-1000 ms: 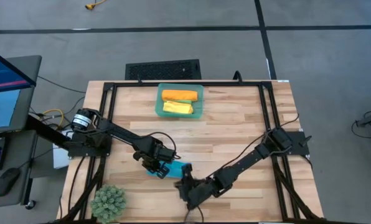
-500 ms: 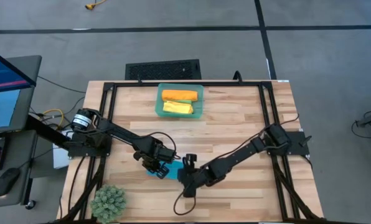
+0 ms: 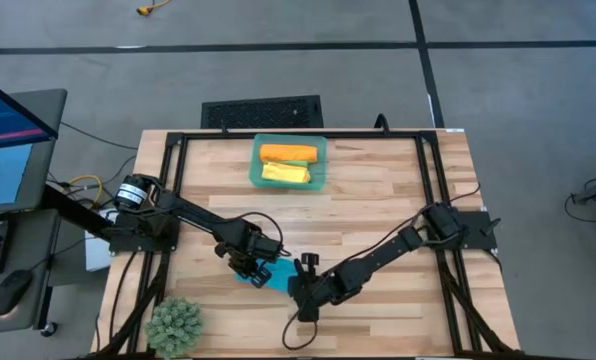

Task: Roll microfiber towels into tight, uniform cylinder then place into a basket
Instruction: Fold the blue towel

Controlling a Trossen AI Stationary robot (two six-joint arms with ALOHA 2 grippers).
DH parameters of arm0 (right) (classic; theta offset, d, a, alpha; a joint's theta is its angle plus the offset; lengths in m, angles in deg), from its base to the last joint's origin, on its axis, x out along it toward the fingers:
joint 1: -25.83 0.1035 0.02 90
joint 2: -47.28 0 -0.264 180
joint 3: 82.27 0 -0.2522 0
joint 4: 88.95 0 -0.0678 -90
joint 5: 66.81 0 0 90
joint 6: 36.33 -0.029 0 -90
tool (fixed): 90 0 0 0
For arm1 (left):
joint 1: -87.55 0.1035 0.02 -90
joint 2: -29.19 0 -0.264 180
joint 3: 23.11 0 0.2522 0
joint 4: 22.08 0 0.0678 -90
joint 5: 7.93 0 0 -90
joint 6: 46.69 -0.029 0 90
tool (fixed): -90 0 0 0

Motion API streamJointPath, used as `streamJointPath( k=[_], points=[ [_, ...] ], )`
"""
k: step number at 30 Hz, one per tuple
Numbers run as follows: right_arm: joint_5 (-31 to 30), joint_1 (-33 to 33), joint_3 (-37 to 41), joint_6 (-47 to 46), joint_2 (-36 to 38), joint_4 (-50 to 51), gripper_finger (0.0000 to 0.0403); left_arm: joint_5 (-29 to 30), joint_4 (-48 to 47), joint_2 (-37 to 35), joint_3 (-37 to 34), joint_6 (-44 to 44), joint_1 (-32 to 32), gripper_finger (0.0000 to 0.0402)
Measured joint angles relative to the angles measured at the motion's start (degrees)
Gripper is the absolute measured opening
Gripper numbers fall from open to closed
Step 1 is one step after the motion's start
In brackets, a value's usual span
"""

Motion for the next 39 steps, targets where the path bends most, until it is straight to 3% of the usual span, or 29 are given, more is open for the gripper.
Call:
streamJointPath(
  k=[12, 26, 32, 39],
  points=[
    [3.84, -1.13, -0.39, -2.58, -2.23, -1.75, 0.0065, 0.5, 0.34, 0.02, -0.04, -4.78, -0.15, 0.0046],
    [3.91, -0.64, -0.37, -2.43, -2.27, -0.55, 0.0065, 2.87, 0.53, 0.0, 0.09, -13.23, -2.11, 0.0172],
    [3.94, -0.64, -0.33, -2.43, -2.34, -0.42, 0.0065, 3.17, 0.22, -0.55, 0.04, -20.69, -2.9, 0.0188],
    [4.06, -0.64, -0.28, -2.43, -2.36, -0.31, 0.0065, 13.43, -2.02, -6.6, -0.35, -21.92, -4.74, 0.0183]
  ],
)
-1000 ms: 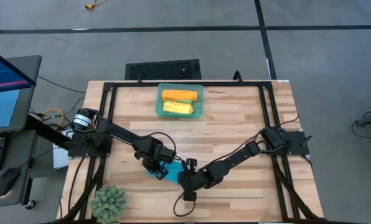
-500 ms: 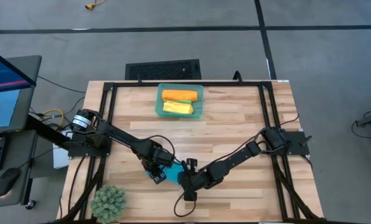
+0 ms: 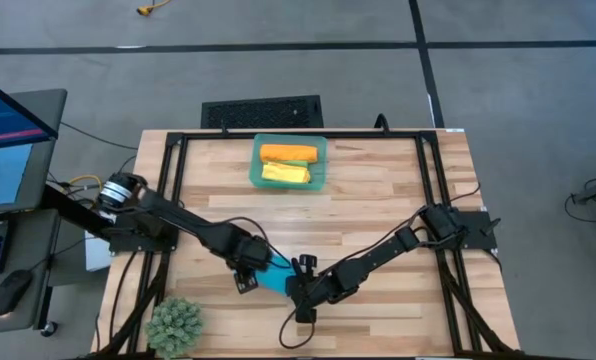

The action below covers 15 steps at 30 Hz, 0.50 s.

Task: Roll microfiber towels into tight, uniform cylinder then place into a basket
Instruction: Fold the blue towel

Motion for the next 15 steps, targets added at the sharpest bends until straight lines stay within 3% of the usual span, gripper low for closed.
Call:
streamJointPath(
  k=[8, 15],
  points=[
    [-0.09, 0.33, 0.02, -1.36, -0.02, 0.05, 0.0065, 9.51, -4.61, -6.62, 0.11, 0.17, -4.8, 0.0182],
    [-0.07, 0.39, 0.07, -1.49, -0.02, 0.01, 0.0065, 23.64, -1.16, -6.46, 0.19, -12.14, -14.16, 0.0182]
  ],
)
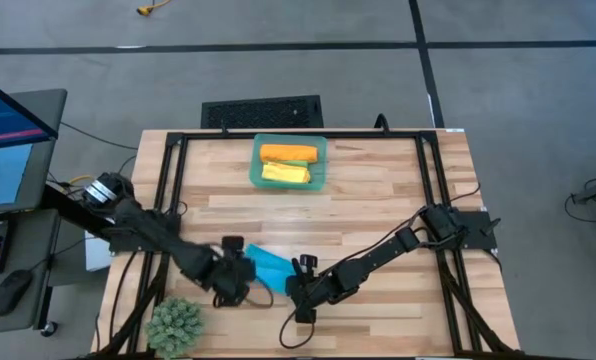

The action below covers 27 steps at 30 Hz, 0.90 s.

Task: Roll microfiber towels into tight, uniform cylinder then place into a basket
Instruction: Fold the blue towel

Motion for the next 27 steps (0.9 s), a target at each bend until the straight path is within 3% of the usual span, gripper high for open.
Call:
streamJointPath(
  k=[6, 17, 27],
  points=[
    [0.03, 0.0, 0.0, -1.77, 0.0, -0.12, 0.0065, 5.8, 3.63, 4.66, 0.04, -8.36, -3.92, 0.0182],
    [0.09, 0.02, 0.0, -1.92, 0.0, -0.18, 0.0065, 10.85, 3.0, 14.85, 0.42, -6.61, -4.03, 0.0182],
    [0.07, 0.41, 0.04, -1.95, 0.0, -0.61, 0.0065, 5.17, 2.88, 16.37, 0.52, -3.22, -2.45, 0.0162]
  ],
)
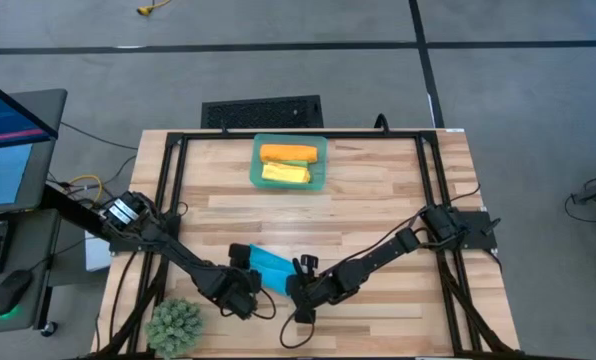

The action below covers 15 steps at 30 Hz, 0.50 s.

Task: Roll microfiber towels into tight, uniform cylinder then place into a basket
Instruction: Fold the blue towel

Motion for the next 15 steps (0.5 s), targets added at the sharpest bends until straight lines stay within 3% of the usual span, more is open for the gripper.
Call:
streamJointPath(
  k=[10, 15],
  points=[
    [3.12, 1.09, 0.0, 0.44, -0.01, -1.64, 0.0065, -5.55, -0.08, -0.77, -0.17, 3.1, 0.09, 0.0015],
    [3.83, 2.59, 0.07, 0.9, -0.2, -4.21, 0.0066, -13.36, 0.91, -3.94, -0.48, 3.46, 1.37, 0.0016]
  ],
)
